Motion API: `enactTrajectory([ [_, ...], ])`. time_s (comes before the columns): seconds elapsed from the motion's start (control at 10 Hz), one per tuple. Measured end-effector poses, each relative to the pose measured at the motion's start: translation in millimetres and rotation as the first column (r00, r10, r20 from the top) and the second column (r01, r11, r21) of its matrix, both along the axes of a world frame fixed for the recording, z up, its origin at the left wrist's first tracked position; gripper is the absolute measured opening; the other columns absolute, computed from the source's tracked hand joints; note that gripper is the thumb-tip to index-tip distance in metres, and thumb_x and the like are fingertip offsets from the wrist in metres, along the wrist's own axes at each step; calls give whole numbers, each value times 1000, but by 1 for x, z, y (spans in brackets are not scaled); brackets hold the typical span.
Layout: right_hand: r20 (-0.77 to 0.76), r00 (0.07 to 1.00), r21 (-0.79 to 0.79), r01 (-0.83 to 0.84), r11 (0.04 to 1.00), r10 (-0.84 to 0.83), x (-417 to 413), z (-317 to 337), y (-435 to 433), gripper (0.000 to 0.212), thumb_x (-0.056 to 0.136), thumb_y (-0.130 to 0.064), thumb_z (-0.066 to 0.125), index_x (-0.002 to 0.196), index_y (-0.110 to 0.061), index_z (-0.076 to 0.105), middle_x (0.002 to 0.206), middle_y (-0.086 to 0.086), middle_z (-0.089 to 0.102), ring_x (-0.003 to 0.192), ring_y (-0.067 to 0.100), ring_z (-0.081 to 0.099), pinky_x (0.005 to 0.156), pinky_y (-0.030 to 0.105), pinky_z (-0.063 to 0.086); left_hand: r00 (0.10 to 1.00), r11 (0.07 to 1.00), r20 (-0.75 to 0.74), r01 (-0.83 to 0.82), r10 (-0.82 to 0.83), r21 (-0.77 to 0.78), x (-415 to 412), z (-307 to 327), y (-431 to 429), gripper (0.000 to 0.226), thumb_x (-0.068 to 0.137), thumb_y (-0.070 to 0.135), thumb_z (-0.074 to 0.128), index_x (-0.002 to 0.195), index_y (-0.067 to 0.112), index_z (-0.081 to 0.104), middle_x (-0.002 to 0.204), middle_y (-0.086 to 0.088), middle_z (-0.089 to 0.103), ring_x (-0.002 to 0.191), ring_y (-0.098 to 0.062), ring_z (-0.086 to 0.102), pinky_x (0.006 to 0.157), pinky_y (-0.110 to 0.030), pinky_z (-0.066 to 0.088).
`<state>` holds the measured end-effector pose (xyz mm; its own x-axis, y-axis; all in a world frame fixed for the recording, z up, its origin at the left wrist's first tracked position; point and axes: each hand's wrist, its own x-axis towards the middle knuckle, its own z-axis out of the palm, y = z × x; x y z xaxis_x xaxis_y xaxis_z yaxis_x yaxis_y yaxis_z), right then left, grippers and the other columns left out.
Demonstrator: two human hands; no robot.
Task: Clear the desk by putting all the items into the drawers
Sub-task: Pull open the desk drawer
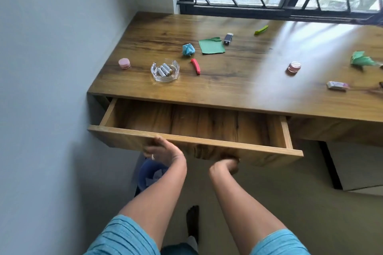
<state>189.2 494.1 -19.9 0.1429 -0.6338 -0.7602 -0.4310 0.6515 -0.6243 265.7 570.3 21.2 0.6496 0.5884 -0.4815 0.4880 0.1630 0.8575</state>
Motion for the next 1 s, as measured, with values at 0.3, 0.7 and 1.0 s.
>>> enactTrajectory([
  [0.3,-424,874,-751,-485,448,236,-10,38,14,73,86,0,39,149,-1,2,157,17,-6,146,29,-7,118,36,-7,379,-90,-358,570,-853,817,-6,21,21,38,100,28,36,128,15,59,132,-6,60,125,-18,53,119,-33,19],
  [0.7,-786,381,-544,-800,-252,487,-44,77,14,47,90,-45,40,91,-7,68,93,13,71,91,27,64,86,35,47,344,-251,-580,658,-738,710,-47,52,41,46,102,32,32,103,8,70,102,-8,69,95,-22,64,75,-31,46],
  [1.0,-720,256,-485,-850,-204,645,-78,99,34,37,92,-33,48,60,-15,51,71,2,56,65,18,55,60,26,40,255,-332,-713,750,-654,572,-91,61,71,32,97,30,43,93,12,69,84,-4,59,68,-14,53,52,-22,34],
])
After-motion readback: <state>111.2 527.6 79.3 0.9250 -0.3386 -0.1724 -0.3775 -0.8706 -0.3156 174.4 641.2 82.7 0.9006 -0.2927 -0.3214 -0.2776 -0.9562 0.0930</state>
